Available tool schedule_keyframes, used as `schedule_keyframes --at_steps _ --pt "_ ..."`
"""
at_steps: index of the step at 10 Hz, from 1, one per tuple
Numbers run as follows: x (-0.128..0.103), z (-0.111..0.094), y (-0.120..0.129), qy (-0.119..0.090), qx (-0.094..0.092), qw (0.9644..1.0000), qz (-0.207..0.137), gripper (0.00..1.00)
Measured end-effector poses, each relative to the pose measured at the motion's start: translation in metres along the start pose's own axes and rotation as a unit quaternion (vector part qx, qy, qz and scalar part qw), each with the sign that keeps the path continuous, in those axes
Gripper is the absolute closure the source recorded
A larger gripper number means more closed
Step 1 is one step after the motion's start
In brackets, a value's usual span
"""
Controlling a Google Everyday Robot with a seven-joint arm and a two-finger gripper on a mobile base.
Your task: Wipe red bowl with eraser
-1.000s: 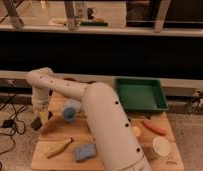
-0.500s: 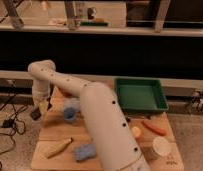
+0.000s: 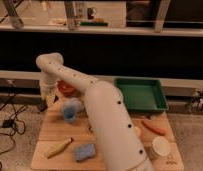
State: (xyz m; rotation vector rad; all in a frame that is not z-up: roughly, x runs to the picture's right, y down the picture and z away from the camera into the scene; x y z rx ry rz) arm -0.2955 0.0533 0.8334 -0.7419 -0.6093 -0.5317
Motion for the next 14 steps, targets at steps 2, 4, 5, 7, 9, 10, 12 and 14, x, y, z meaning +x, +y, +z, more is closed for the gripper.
schedule_keyframes --at_steps 2,4,5,7,9,10,12,14 --pt "0.016 -0.009 0.01 0.004 0.007 0.9999 0.015 1.0" --pt "0.012 -0.008 0.009 0.003 0.007 0.9999 0.012 1.0" --pt "0.014 -0.009 0.009 0.003 0.007 0.9999 0.013 1.0" --pt "0.015 -0.009 0.008 0.004 0.01 0.9998 0.016 1.0" --pt "0.022 -0.017 -0.003 0.012 0.05 0.9983 0.026 1.0" --pt "0.028 -0.024 -0.009 0.02 0.075 0.9965 0.032 1.0" --pt "0.036 -0.036 -0.017 0.039 0.107 0.9926 0.042 1.0" --pt "0.049 -0.047 -0.017 0.052 0.119 0.9901 0.055 1.0"
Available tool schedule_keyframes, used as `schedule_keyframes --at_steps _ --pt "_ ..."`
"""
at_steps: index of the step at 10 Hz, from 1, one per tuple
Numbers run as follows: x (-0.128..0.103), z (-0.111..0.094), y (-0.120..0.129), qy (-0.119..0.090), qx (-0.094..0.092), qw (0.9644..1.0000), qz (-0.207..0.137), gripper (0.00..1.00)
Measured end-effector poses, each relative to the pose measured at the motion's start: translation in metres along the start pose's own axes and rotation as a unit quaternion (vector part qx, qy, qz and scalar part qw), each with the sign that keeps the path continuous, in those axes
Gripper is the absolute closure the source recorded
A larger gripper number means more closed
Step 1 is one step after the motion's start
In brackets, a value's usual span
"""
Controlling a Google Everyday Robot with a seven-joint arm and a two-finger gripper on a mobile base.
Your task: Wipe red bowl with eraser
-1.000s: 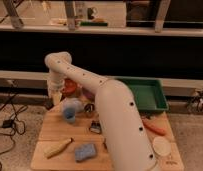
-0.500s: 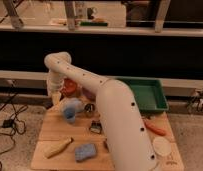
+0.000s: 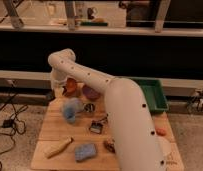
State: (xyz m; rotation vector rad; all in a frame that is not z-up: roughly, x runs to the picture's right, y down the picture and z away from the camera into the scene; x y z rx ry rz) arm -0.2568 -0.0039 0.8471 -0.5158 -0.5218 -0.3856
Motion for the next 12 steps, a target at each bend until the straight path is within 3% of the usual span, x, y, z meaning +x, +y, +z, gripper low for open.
schedule_keyframes --at_steps 4,9,12 --pt "0.032 0.014 -0.007 0.012 0.013 0.9997 0.017 1.0" --pt "0.033 0.015 -0.009 0.012 0.013 0.9997 0.016 1.0" --pt "0.044 0.027 -0.022 0.006 0.023 0.9989 0.04 1.0"
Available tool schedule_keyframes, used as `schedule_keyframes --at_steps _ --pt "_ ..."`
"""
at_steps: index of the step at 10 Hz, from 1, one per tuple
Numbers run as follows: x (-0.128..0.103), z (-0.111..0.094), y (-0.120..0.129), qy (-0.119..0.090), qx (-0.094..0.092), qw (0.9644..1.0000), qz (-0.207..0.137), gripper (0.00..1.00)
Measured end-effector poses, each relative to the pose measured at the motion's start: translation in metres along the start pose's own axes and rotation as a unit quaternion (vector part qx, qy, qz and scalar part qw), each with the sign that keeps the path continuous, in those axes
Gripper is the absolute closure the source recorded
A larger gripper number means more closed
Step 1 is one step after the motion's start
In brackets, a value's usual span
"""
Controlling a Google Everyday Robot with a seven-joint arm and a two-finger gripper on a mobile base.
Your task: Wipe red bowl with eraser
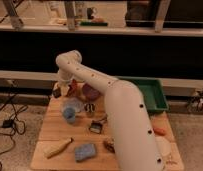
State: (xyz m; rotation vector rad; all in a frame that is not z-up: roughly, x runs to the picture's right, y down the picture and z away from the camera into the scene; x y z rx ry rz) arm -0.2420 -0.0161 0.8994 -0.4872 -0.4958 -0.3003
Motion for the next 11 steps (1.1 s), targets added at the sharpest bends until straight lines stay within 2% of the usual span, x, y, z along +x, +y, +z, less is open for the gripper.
schedule_keyframes --at_steps 3,6,9,11 --pt "0.011 0.015 -0.023 -0.003 0.009 0.9998 0.017 1.0" --pt "0.015 0.011 -0.052 0.001 0.02 0.9996 0.017 1.0" --pt "0.017 0.01 -0.064 0.005 0.025 0.9995 0.018 1.0" --pt "0.021 0.019 -0.062 0.004 0.022 0.9995 0.024 1.0"
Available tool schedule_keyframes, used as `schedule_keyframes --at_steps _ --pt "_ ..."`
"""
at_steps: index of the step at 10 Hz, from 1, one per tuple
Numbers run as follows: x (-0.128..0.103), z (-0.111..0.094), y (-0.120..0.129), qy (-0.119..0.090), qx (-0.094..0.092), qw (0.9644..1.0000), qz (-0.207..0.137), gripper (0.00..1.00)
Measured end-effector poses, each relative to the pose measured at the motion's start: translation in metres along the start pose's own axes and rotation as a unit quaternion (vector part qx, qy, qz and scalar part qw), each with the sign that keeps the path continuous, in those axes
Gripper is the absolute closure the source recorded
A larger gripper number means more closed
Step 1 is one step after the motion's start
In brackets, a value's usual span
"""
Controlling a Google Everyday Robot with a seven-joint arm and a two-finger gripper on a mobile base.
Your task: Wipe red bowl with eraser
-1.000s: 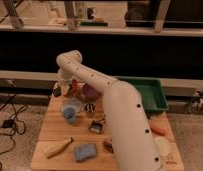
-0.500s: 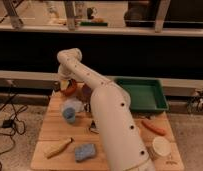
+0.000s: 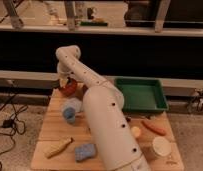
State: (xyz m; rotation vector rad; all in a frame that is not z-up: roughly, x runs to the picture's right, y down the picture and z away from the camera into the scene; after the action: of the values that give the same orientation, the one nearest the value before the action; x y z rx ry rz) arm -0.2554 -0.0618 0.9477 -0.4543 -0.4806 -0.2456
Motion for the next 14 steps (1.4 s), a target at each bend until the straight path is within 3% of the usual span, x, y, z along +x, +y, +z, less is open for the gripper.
schedule_keyframes --at_steps 6,11,14 --pt "0.004 0.01 0.004 -0.004 -0.001 1.0 0.009 1.0" --pt "0.005 -0.013 0.009 0.006 0.009 0.9999 0.005 1.0" --pt "0.006 -0.027 0.025 0.007 0.012 0.9999 0.006 1.0"
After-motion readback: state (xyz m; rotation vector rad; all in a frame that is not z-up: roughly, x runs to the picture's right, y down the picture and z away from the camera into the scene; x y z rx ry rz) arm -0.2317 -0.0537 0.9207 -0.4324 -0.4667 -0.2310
